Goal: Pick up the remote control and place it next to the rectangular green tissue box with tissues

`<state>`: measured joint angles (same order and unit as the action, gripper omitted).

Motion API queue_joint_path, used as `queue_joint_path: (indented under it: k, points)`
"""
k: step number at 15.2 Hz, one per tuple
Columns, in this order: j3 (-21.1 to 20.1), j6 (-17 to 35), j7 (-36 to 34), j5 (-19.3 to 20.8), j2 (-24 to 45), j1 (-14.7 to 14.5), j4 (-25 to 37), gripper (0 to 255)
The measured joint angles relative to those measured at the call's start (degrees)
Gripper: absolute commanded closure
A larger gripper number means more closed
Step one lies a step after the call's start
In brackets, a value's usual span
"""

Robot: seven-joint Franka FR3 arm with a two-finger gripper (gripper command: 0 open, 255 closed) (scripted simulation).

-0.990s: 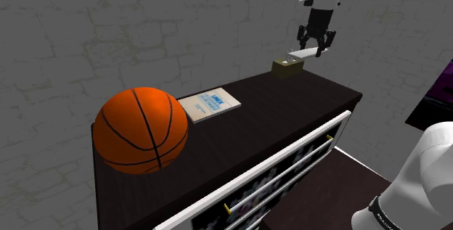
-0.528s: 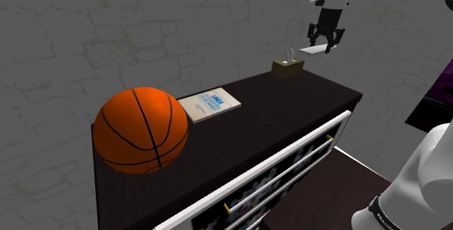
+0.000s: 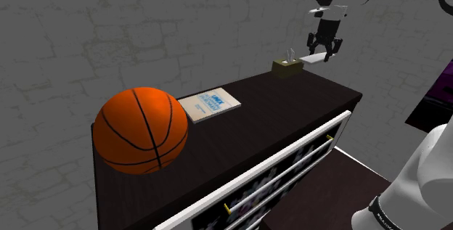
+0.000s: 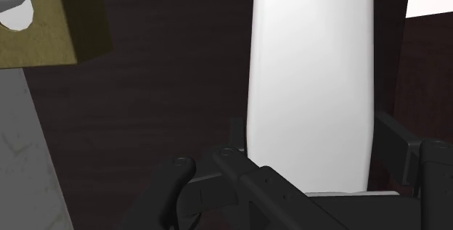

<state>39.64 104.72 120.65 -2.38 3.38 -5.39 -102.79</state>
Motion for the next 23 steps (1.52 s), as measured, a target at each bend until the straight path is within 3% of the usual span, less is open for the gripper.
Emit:
queue_joint_path:
  k: [23]
  points:
    - [-0.5, 16.7, 3.1, -4.5, 5.7, 0.9, -12.4, 255]
